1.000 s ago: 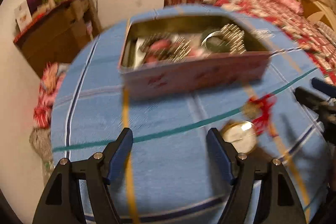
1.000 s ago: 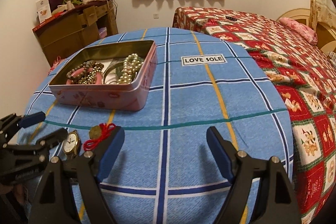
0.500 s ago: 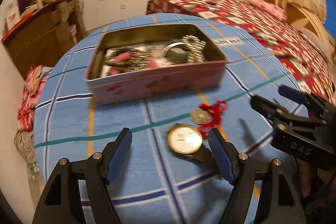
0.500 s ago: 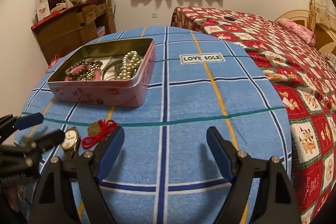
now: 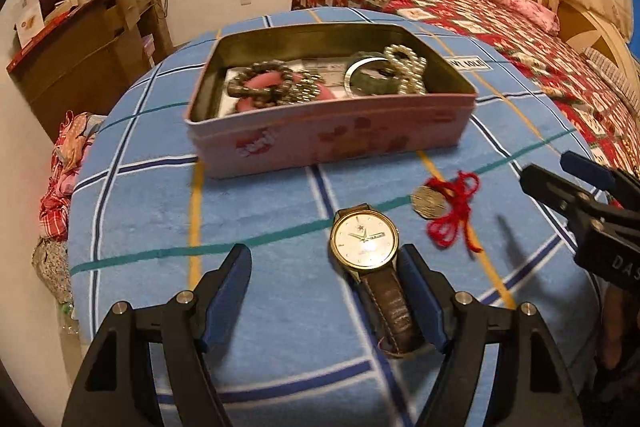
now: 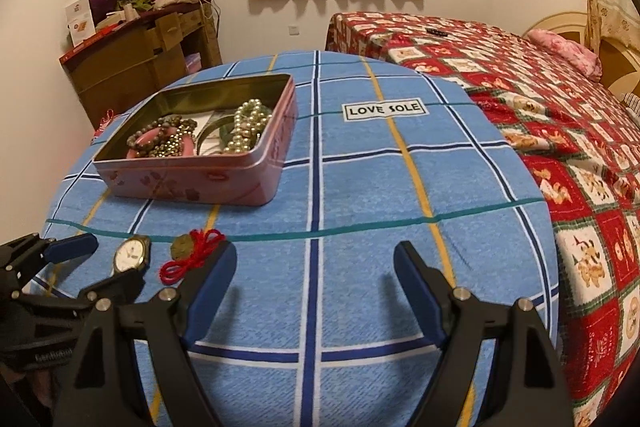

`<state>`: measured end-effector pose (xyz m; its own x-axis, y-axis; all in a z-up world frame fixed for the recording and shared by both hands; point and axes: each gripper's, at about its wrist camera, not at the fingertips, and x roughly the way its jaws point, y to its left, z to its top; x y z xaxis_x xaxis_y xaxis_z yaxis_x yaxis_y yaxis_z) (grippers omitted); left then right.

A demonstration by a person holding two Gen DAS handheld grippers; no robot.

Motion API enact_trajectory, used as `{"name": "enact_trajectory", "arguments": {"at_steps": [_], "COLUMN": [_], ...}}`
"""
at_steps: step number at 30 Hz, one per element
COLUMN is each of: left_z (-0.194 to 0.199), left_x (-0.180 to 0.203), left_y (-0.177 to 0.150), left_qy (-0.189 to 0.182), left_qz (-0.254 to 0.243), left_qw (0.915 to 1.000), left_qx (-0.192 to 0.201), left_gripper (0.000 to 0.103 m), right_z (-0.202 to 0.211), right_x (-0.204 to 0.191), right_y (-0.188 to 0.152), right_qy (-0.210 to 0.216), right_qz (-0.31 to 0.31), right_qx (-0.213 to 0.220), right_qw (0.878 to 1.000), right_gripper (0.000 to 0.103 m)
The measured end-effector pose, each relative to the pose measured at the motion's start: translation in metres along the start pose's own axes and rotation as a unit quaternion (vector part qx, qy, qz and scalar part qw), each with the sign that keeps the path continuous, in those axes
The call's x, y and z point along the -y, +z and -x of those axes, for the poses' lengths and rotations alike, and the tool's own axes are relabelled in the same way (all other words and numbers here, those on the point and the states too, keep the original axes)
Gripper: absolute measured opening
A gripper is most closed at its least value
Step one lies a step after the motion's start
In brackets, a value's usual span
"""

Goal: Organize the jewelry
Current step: 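Grasp the gold watch by its brown strap with left gripper while right grasps the red-string coin charm, then carry the watch over the tin with left gripper while right gripper carries the red charm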

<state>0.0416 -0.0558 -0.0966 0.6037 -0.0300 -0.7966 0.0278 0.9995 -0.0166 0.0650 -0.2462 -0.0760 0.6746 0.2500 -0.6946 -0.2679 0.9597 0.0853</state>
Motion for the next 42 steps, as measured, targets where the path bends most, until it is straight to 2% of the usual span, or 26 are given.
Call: {"name": "enact_trajectory", "arguments": {"at_steps": [7, 8, 9, 12, 16, 17, 18, 19, 21, 22, 29, 42], "left_z": [-0.003, -0.003, -0.003, -0.004, -0.005, -0.004, -0.004, -0.004, -0.003, -0.002, 0.009, 0.039], "left_x": [-0.014, -0.014, -0.014, -0.011, -0.011, -0.011, -0.011, -0.012, -0.012, -0.012, -0.013, -0.014], "left_y": [0.004, 0.003, 0.003, 0.006, 0.007, 0.006, 0.006, 0.006, 0.005, 0.005, 0.005, 0.024], "left_qy": [-0.016, -0.018, -0.022, -0.025, -0.032, -0.032, -0.033, -0.036, -0.037, -0.039, -0.051, -0.057], "left_qz": [0.008, 0.008, 0.003, -0.010, -0.018, -0.022, -0.023, -0.024, -0.026, -0.028, -0.027, -0.034], "left_qw": [0.9998, 0.9998, 0.9997, 0.9996, 0.9993, 0.9992, 0.9991, 0.9990, 0.9989, 0.9987, 0.9980, 0.9961], "left_qx": [0.009, 0.010, 0.011, 0.011, 0.011, 0.012, 0.012, 0.013, 0.014, 0.015, 0.024, 0.057], "left_gripper": [0.074, 0.070, 0.060, 0.037, 0.035, 0.035, 0.034, 0.034, 0.034, 0.034, 0.034, 0.034], "right_z": [-0.003, -0.005, -0.007, -0.013, -0.023, -0.026, -0.029, -0.032, -0.031, -0.030, -0.005, 0.023], "right_x": [-0.021, -0.025, -0.029, -0.039, -0.052, -0.056, -0.058, -0.059, -0.061, -0.060, -0.059, -0.058], "right_y": [0.003, 0.003, 0.004, 0.006, 0.008, 0.007, 0.006, 0.005, 0.002, 0.000, -0.001, 0.029], "right_qy": [0.021, 0.024, 0.025, 0.026, 0.029, 0.028, 0.032, 0.037, 0.043, 0.049, 0.061, 0.065], "right_qz": [0.021, 0.025, 0.030, 0.042, 0.063, 0.070, 0.077, 0.082, 0.088, 0.087, 0.087, 0.086], "right_qx": [-0.007, -0.009, -0.011, -0.020, -0.037, -0.044, -0.054, -0.064, -0.065, -0.068, -0.031, 0.015], "right_qw": [1.000, 0.999, 0.999, 0.999, 0.997, 0.996, 0.995, 0.994, 0.993, 0.993, 0.994, 0.994], "right_gripper": [0.083, 0.083, 0.083, 0.082, 0.076, 0.070, 0.054, 0.044, 0.014, 0.009, 0.008, 0.007]}}
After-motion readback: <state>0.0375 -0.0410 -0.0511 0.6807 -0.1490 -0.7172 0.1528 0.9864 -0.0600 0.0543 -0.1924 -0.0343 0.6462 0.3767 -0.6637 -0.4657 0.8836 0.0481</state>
